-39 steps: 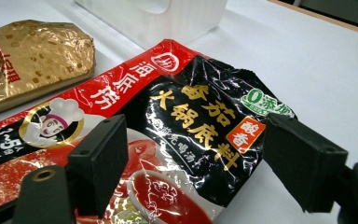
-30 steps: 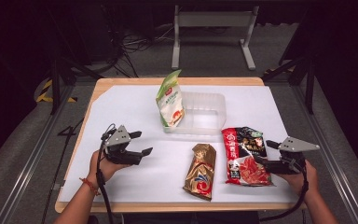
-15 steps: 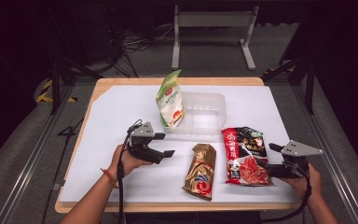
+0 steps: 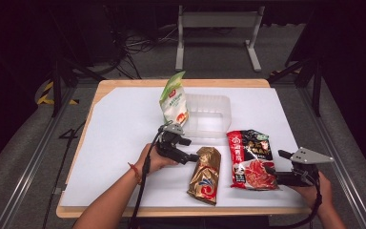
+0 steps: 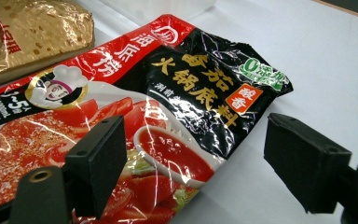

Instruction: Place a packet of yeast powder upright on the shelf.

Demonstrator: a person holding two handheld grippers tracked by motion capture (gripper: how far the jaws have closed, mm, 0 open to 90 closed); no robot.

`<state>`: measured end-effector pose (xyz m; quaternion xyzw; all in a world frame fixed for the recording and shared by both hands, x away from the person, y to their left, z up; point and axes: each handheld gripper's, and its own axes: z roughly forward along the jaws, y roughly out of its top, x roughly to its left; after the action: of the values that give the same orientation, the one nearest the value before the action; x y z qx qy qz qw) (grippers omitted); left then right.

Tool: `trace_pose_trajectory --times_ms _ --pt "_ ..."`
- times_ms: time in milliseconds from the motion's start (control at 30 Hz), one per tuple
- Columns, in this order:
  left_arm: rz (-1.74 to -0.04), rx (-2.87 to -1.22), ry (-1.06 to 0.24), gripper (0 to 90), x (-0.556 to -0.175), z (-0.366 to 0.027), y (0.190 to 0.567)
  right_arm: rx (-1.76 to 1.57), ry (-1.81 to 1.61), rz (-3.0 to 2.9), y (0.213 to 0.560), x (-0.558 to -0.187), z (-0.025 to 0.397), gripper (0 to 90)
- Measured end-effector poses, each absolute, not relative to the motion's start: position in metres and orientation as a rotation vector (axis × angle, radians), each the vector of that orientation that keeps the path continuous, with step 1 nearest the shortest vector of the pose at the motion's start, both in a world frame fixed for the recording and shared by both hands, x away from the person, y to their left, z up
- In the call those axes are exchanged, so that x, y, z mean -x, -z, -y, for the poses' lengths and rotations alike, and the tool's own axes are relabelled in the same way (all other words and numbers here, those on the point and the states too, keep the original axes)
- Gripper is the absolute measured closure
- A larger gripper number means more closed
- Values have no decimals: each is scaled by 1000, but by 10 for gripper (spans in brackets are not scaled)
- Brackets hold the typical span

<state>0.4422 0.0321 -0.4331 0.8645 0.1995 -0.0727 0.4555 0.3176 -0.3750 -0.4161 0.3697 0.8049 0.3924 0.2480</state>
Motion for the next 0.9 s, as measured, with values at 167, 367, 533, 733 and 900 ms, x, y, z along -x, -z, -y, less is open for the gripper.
trace_pose_trajectory --times_ms 167,367,533,733,900 --pt "-510 -2115 209 198 -452 -15 435 -1019 -1060 -2191 417 -314 377 214" --pt "-523 -2153 230 204 -460 4 444 -1029 -1062 -2186 418 -311 379 214" --pt "-516 -2193 238 190 -460 15 450 -1028 -1060 -2189 418 -310 379 213" --pt "-483 -2173 267 410 -453 17 451 -1034 -1063 -2193 419 -310 379 212" --pt "-489 -2140 206 733 -449 14 446 -1031 -1066 -2197 419 -311 379 212"
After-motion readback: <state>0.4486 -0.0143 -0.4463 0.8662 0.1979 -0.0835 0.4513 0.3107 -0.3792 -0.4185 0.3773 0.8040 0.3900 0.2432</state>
